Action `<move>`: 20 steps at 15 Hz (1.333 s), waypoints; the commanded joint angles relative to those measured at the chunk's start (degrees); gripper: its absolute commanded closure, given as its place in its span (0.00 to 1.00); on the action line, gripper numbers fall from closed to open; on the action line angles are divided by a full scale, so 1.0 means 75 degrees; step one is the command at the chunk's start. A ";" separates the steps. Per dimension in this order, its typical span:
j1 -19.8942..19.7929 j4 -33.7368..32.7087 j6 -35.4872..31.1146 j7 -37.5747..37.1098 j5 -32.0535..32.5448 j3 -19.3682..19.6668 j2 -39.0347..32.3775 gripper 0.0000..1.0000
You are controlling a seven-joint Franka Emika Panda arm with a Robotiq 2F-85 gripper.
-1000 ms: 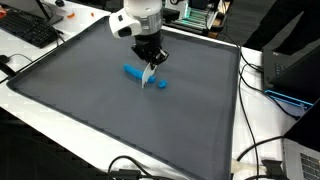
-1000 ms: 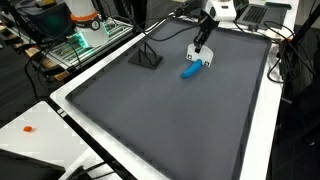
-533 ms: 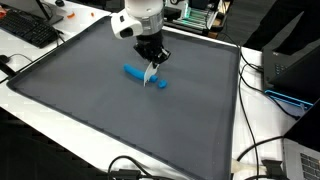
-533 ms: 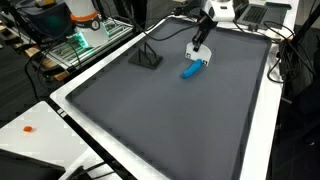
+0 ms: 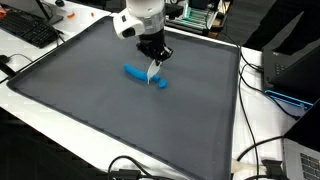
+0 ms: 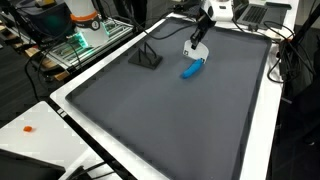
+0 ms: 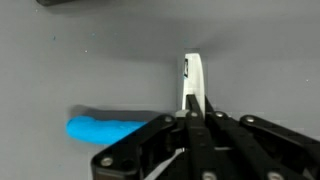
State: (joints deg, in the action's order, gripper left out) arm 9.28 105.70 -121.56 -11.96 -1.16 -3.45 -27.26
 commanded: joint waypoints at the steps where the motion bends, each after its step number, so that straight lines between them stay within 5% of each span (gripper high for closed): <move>1: -0.0111 -0.0008 0.0250 0.0181 -0.0159 -0.0072 0.0145 0.99; 20: -0.0285 -0.0294 0.0061 0.0199 0.0284 0.0274 0.0072 0.99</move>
State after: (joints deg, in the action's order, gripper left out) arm 7.44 103.53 -121.11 -11.15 -0.06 -1.49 -26.22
